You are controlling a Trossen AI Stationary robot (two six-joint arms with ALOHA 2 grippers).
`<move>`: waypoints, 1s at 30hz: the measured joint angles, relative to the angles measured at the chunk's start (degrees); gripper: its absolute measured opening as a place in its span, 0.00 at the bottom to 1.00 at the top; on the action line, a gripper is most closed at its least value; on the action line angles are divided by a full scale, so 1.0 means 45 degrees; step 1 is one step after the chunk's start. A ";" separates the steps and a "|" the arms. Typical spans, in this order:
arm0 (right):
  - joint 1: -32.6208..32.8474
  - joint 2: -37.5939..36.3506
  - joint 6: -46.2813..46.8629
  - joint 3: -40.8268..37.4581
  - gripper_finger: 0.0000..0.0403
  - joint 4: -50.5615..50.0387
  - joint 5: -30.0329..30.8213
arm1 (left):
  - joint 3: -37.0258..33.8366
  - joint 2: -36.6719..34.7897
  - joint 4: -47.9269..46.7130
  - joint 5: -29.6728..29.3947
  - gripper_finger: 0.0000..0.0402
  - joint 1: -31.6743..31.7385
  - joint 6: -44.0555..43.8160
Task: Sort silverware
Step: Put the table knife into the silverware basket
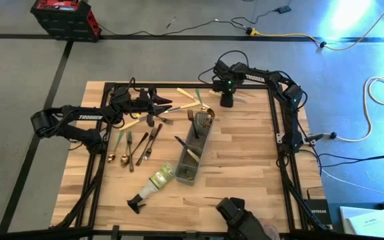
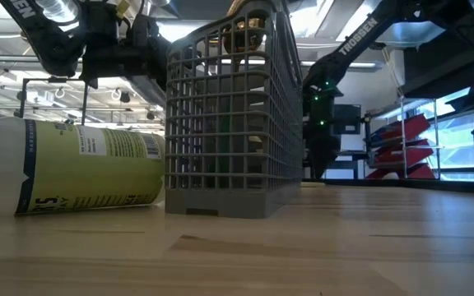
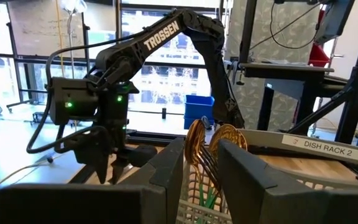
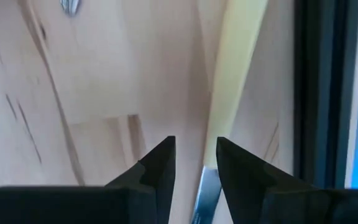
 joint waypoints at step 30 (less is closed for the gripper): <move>-0.0015 0.0957 0.0596 0.0413 0.19 0.0535 -0.0547 | 0.0019 0.0000 -0.0029 0.0000 0.21 0.0001 0.0024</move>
